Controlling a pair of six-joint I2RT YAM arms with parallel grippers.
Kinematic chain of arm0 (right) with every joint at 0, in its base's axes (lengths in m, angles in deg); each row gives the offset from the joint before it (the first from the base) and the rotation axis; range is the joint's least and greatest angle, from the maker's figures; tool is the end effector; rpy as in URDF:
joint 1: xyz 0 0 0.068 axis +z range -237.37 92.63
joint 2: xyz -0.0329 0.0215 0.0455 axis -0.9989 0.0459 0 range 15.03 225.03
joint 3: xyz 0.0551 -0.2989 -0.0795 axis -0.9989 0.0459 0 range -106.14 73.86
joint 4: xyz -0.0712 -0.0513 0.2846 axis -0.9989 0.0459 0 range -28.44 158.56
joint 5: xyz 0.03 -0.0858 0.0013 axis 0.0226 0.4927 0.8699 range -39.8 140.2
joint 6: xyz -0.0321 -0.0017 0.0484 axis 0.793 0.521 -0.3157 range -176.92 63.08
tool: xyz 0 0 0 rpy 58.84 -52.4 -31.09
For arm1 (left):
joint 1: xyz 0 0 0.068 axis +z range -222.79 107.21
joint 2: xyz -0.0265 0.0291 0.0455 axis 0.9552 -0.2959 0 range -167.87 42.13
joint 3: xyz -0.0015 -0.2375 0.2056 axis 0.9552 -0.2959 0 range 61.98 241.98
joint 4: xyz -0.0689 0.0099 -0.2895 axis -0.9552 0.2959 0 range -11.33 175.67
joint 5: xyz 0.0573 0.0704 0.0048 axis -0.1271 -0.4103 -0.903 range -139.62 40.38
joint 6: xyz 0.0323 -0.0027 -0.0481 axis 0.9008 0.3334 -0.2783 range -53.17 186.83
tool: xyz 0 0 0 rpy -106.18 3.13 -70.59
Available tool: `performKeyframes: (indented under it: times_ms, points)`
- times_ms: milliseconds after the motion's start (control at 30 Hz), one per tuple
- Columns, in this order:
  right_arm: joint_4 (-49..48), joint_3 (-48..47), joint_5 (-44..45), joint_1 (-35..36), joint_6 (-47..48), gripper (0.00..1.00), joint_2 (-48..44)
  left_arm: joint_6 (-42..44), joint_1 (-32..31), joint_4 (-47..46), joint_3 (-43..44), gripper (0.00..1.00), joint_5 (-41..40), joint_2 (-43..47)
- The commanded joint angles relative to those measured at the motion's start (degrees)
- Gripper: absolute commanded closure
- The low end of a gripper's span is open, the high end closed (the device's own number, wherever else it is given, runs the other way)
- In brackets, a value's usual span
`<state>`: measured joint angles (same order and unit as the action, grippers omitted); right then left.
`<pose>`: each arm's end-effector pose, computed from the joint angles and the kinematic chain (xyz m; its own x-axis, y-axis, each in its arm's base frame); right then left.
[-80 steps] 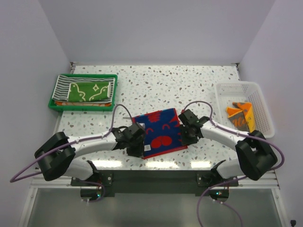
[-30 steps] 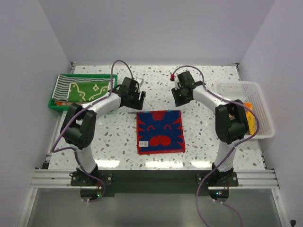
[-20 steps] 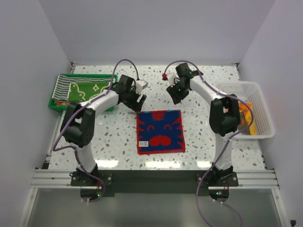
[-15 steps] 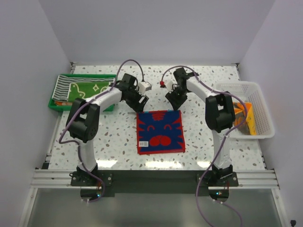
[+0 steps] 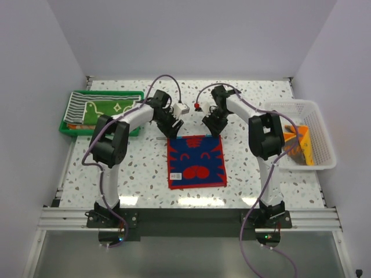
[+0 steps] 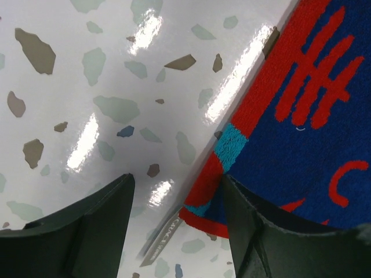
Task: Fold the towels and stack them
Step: Fold the towel
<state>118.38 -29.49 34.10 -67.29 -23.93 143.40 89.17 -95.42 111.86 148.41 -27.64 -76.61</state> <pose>0.4738 0.1854 0.1755 -0.5801 -0.7691 -0.2684 -0.8139 0.5606 0.1529 0.4423 -0.2013 0.1791 -0.5867 0.6265 -0.5132 0.7819 0.6032 -0.1574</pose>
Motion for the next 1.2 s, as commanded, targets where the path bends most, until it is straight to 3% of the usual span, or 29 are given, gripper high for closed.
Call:
performKeyframes:
  times_ms: [0,67,200,300,600,1033,1133,1167]
  points:
    - [0.67,0.51,-0.6,-0.3,0.85,0.65,1.17,2.26,0.4,3.02,2.34,0.34,1.93,-1.84]
    - [0.4,1.13,-0.43,-0.3,0.32,0.69,1.88,2.0,0.31,3.11,2.34,0.34,1.23,-2.2]
    - [0.14,2.8,-0.08,-0.3,0.32,0.9,2.58,2.08,0.4,5.03,2.78,0.34,0.35,-3.52]
    - [-0.39,4.12,1.07,-0.3,0.14,0.97,2.23,2.26,0.4,6.62,2.69,0.39,-0.62,-4.13]
    - [-3.47,6.76,2.21,-0.3,-1.44,1.0,0.3,0.42,-3.29,7.69,-3.02,0.46,-5.01,-3.52]
    - [-6.98,10.1,6.78,-0.3,-4.78,1.0,-2.43,-2.31,-3.56,8.2,-9.88,0.55,-7.3,-2.46]
    - [-7.51,10.01,7.66,-0.3,-5.74,1.0,-2.6,-2.05,-3.56,8.65,-9.88,0.64,-7.21,-3.43]
    - [-7.6,10.01,7.75,-0.21,-6.01,1.0,-2.69,-2.05,-3.65,8.82,-9.71,0.77,-7.04,-3.87]
